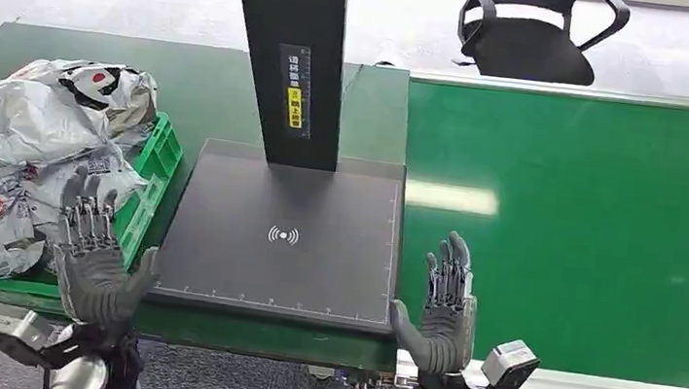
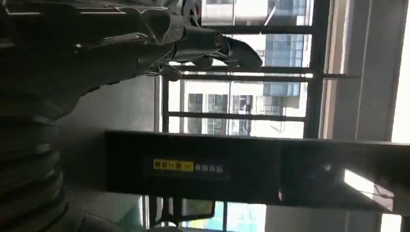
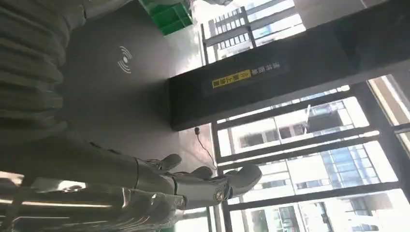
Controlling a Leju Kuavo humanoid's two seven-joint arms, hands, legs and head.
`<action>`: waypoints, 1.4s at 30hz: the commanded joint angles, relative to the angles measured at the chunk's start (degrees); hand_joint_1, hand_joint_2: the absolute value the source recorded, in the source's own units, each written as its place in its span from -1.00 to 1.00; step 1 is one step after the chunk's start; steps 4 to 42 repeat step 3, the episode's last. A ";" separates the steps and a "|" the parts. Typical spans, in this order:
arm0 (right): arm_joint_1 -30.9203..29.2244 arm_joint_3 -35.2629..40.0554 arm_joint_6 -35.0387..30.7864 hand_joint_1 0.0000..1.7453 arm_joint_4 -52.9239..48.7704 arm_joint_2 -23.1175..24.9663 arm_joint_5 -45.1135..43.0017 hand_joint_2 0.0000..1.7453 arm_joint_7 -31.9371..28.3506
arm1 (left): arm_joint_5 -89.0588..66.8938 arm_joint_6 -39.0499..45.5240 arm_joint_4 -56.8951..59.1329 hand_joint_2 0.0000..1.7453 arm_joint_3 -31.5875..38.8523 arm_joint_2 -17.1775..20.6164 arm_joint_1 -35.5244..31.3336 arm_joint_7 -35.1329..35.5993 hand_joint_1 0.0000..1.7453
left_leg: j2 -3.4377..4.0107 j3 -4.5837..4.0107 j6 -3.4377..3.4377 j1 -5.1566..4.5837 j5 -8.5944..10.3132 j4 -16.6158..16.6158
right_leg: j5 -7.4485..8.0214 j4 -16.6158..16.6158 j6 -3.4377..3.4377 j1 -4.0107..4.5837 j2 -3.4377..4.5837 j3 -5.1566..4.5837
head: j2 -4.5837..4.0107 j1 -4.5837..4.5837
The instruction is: Moved the parcel from conveyor to table for the left to box.
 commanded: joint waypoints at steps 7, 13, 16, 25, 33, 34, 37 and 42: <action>0.06 1.34 -1.47 -1.00 1.34 -1.83 0.14 1.00 -0.10 | -2.02 -4.69 -4.72 1.00 -3.99 -4.55 7.74 0.64 -1.00 | -0.04 0.12 0.03 0.06 -0.03 -0.04 | -0.04 -0.10 -0.01 0.07 -0.14 0.18 | 0.00 0.00; 0.06 1.34 -1.47 -1.00 1.34 -1.83 0.14 1.00 -0.10 | -2.02 -4.69 -4.72 1.00 -3.99 -4.55 7.74 0.64 -1.00 | -0.04 0.12 0.03 0.06 -0.03 -0.04 | -0.04 -0.10 -0.01 0.07 -0.14 0.18 | 0.00 0.00; 0.06 1.34 -1.47 -1.00 1.34 -1.83 0.14 1.00 -0.10 | -2.02 -4.69 -4.72 1.00 -3.99 -4.55 7.74 0.64 -1.00 | -0.04 0.12 0.03 0.06 -0.03 -0.04 | -0.04 -0.10 -0.01 0.07 -0.14 0.18 | 0.00 0.00; 0.06 1.34 -1.47 -1.00 1.34 -1.83 0.14 1.00 -0.10 | -2.02 -4.69 -4.72 1.00 -3.99 -4.55 7.74 0.64 -1.00 | -0.04 0.12 0.03 0.06 -0.03 -0.04 | -0.04 -0.10 -0.01 0.07 -0.14 0.18 | 0.00 0.00; 0.06 1.34 -1.47 -1.00 1.34 -1.83 0.14 1.00 -0.10 | -2.02 -4.69 -4.72 1.00 -3.99 -4.55 7.74 0.64 -1.00 | -0.04 0.12 0.03 0.06 -0.03 -0.04 | -0.04 -0.10 -0.01 0.07 -0.14 0.18 | 0.00 0.00; 0.06 1.34 -1.47 -1.00 1.34 -1.83 0.14 1.00 -0.10 | -2.02 -4.69 -4.72 1.00 -3.99 -4.55 7.74 0.64 -1.00 | -0.04 0.12 0.03 0.06 -0.03 -0.04 | -0.04 -0.10 -0.01 0.07 -0.14 0.18 | 0.00 0.00; 0.06 1.34 -1.47 -1.00 1.34 -1.83 0.14 1.00 -0.10 | -2.02 -4.69 -4.72 1.00 -3.99 -4.55 7.74 0.64 -1.00 | -0.04 0.12 0.03 0.06 -0.03 -0.04 | -0.04 -0.10 -0.01 0.07 -0.14 0.18 | 0.00 0.00; 0.06 1.34 -1.47 -1.00 1.34 -1.83 0.14 1.00 -0.10 | -2.02 -4.69 -4.72 1.00 -3.99 -4.55 7.74 0.64 -1.00 | -0.04 0.12 0.03 0.06 -0.03 -0.04 | -0.04 -0.10 -0.01 0.07 -0.14 0.18 | 0.00 0.00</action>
